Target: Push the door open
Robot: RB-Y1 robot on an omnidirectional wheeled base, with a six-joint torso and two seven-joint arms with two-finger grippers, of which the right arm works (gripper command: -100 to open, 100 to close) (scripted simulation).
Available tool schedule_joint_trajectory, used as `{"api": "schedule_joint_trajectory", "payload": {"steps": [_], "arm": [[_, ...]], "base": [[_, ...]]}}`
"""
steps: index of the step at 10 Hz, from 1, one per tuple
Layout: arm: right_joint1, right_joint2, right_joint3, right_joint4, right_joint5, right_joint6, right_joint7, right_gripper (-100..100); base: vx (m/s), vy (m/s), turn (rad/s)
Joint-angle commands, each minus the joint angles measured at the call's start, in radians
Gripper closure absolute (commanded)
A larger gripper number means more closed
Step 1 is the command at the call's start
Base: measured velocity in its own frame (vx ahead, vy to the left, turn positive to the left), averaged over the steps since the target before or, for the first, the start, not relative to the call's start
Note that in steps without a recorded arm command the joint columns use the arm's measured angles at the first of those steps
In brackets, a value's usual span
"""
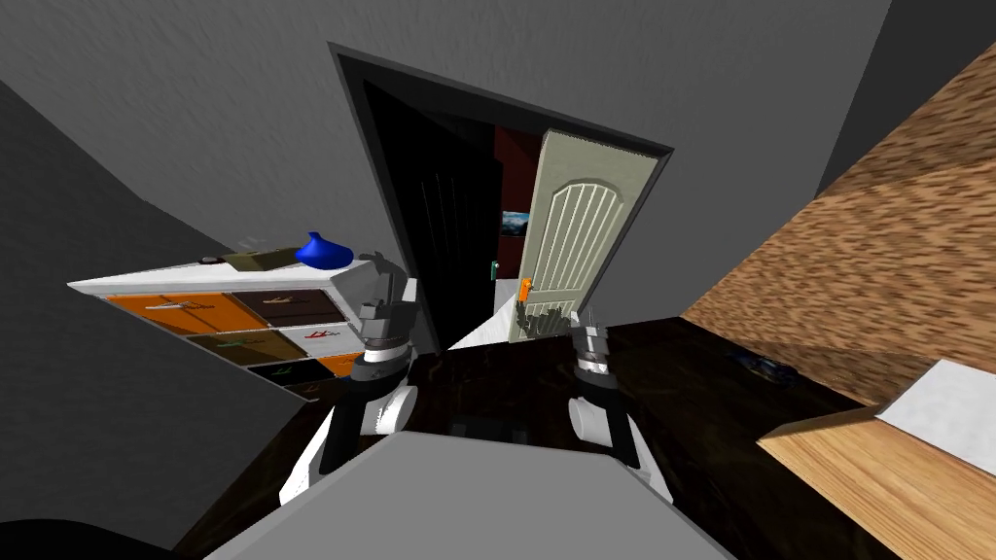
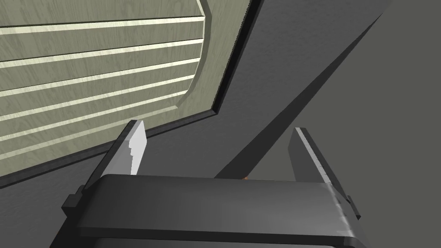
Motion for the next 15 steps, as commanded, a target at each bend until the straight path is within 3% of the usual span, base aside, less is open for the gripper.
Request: {"api": "schedule_joint_trajectory", "payload": {"steps": [1,11,12,15], "arm": [[-0.02,-0.004,0.003,0.037,0.0,0.016,-0.002,-100],[-0.135,-0.016,0.035,0.287,0.005,0.094,-0.011,-100],[-0.157,-0.017,0.042,0.334,0.006,0.11,-0.013,-100],[-0.191,-0.018,0.051,0.409,0.007,0.132,-0.015,-100]], "base": [[0.095,-0.059,0.051],[0.093,-0.065,0.057],[0.116,-0.081,0.1],[0.123,-0.08,0.061]]}}
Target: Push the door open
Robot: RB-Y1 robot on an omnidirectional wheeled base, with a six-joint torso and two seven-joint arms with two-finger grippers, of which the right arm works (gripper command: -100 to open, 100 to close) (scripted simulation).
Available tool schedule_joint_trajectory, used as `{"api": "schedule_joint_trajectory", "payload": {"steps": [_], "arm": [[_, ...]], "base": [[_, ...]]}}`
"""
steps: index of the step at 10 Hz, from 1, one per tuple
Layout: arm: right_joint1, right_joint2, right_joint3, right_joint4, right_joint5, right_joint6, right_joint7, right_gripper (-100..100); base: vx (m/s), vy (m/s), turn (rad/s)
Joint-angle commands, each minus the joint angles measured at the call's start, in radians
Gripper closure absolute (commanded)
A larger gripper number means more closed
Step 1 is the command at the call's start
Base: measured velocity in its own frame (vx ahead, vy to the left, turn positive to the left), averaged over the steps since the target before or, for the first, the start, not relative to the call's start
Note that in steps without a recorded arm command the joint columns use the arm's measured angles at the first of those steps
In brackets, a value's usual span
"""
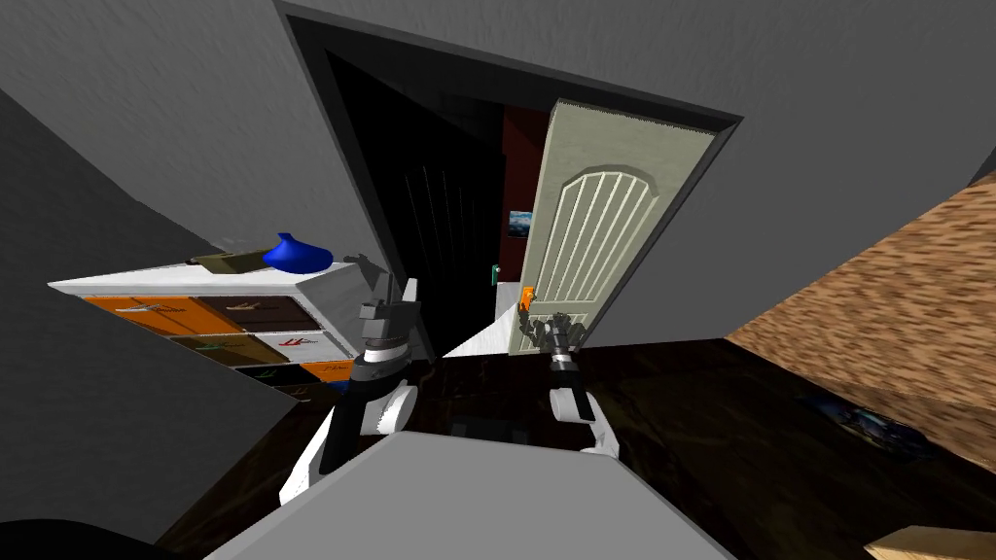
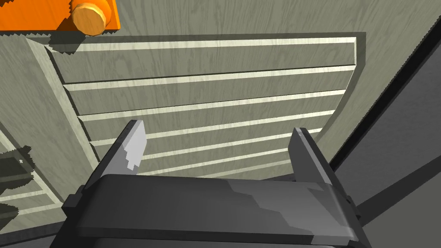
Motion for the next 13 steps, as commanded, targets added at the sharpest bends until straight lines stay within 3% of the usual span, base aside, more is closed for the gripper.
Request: {"api": "schedule_joint_trajectory", "payload": {"steps": [1,13], "arm": [[-0.018,-0.003,0.004,0.034,0.0,0.019,-0.003,-100],[-0.134,0.002,0.037,0.287,0.005,0.099,-0.012,-100]], "base": [[0.087,-0.073,0.055],[0.093,-0.066,0.048]]}}
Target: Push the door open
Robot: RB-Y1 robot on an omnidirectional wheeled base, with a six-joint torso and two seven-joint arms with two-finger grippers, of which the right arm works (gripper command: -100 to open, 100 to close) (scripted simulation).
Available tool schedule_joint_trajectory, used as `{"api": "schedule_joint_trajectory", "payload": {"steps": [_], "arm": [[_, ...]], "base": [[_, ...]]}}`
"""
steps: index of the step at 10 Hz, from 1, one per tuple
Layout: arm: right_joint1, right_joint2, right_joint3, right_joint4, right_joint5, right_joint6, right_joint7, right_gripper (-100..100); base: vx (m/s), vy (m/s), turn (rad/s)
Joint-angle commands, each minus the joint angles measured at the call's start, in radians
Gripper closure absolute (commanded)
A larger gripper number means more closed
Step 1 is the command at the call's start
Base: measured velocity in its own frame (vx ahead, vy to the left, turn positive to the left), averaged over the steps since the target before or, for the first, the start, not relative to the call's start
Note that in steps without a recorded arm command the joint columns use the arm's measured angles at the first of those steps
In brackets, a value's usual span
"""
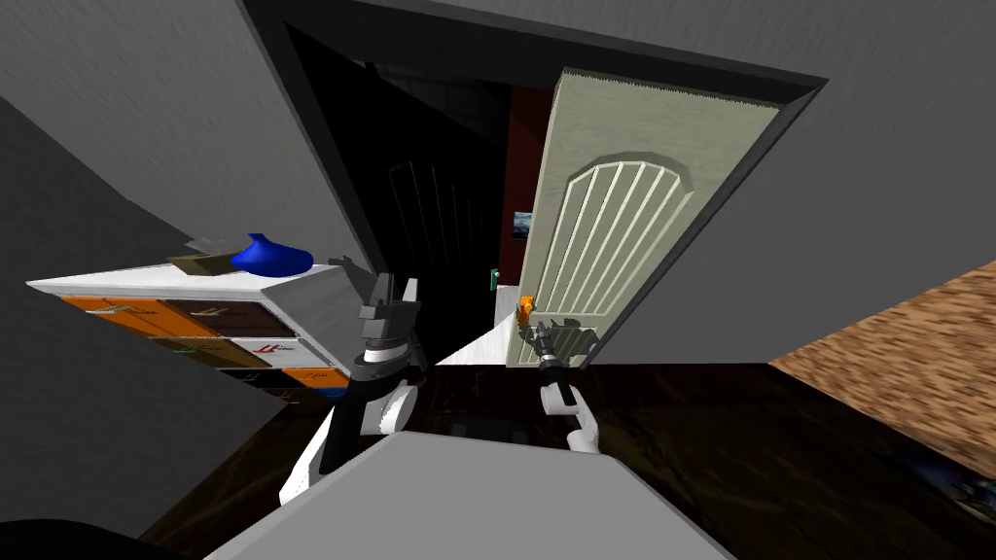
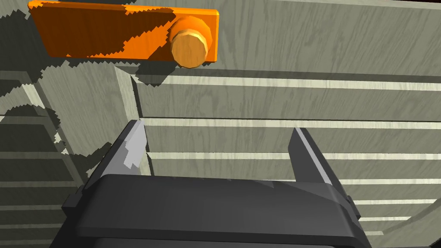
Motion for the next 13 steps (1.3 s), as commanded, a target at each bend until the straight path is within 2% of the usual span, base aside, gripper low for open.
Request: {"api": "schedule_joint_trajectory", "payload": {"steps": [1,3,4,5,11,12,13], "arm": [[-0.018,0.003,0.004,0.035,0.001,0.015,-0.001,-100],[-0.029,0.005,0.008,0.059,0.002,0.023,-0.001,-100],[-0.023,0.003,0.007,0.043,0.001,0.024,-0.001,-100],[-0.031,0.001,0.003,0.053,0.001,0.025,-0.001,-100],[-0.063,0.01,-0.018,0.096,-0.003,0.022,0.003,-100],[-0.06,0.009,-0.016,0.092,-0.002,0.022,0.003,-100],[-0.06,0.009,-0.016,0.092,-0.002,0.022,0.003,100]], "base": [[0.176,-0.085,0.056],[0.122,-0.065,0.025],[0.054,-0.031,0.009],[0.134,0.007,0.021],[0.222,0.014,0.024],[0.099,0.001,0.006],[-0.012,0.0,-0.005]]}}
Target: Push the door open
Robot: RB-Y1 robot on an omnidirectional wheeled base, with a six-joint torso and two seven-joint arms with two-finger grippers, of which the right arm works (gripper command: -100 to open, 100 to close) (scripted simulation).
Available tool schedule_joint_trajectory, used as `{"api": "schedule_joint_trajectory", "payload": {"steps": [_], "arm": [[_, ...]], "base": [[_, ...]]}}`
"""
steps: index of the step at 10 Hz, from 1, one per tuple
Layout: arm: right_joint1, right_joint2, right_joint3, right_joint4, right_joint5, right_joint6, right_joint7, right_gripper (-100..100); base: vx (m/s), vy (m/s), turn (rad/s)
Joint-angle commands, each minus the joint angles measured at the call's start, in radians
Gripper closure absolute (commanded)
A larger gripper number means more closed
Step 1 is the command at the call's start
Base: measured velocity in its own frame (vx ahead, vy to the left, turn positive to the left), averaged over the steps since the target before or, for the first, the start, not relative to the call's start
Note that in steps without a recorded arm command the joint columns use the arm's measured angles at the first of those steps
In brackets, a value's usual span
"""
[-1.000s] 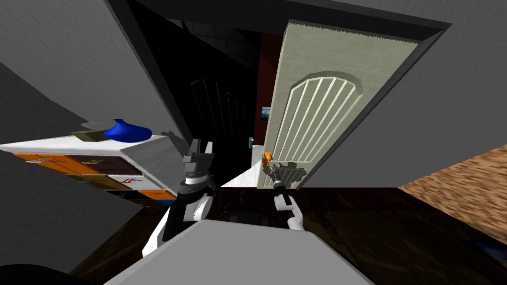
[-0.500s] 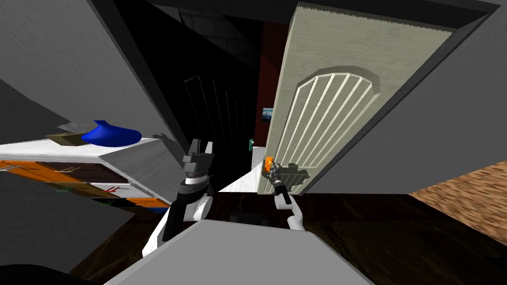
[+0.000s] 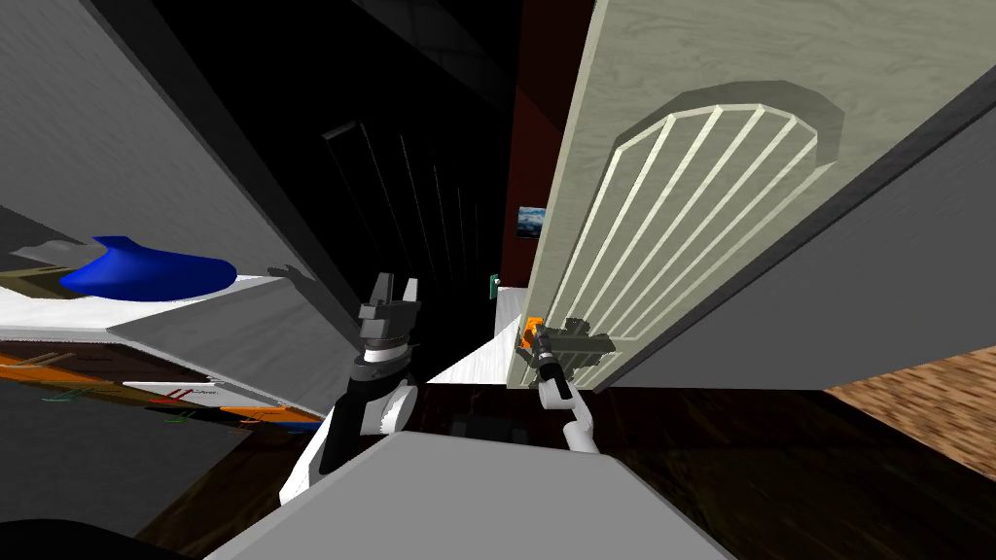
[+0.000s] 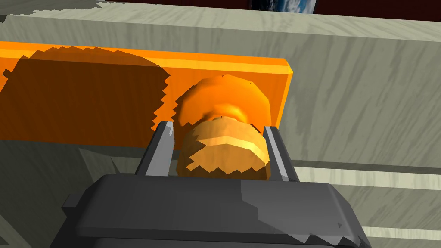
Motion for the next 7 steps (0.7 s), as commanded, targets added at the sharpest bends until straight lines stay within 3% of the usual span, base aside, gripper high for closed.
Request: {"api": "schedule_joint_trajectory", "payload": {"steps": [1,5,6,7], "arm": [[0.002,0.0,0.0,0.001,0.0,0.001,0.0,100],[0.002,0.0,0.0,0.001,0.0,0.001,0.0,100],[-0.019,-0.002,-0.041,0.01,-0.006,-0.004,0.018,100],[-0.023,-0.003,-0.054,0.014,-0.008,-0.005,0.023,100]], "base": [[-0.025,-0.003,0.012],[-0.004,-0.001,0.003],[0.039,0.006,0.152],[0.072,0.009,0.119]]}}
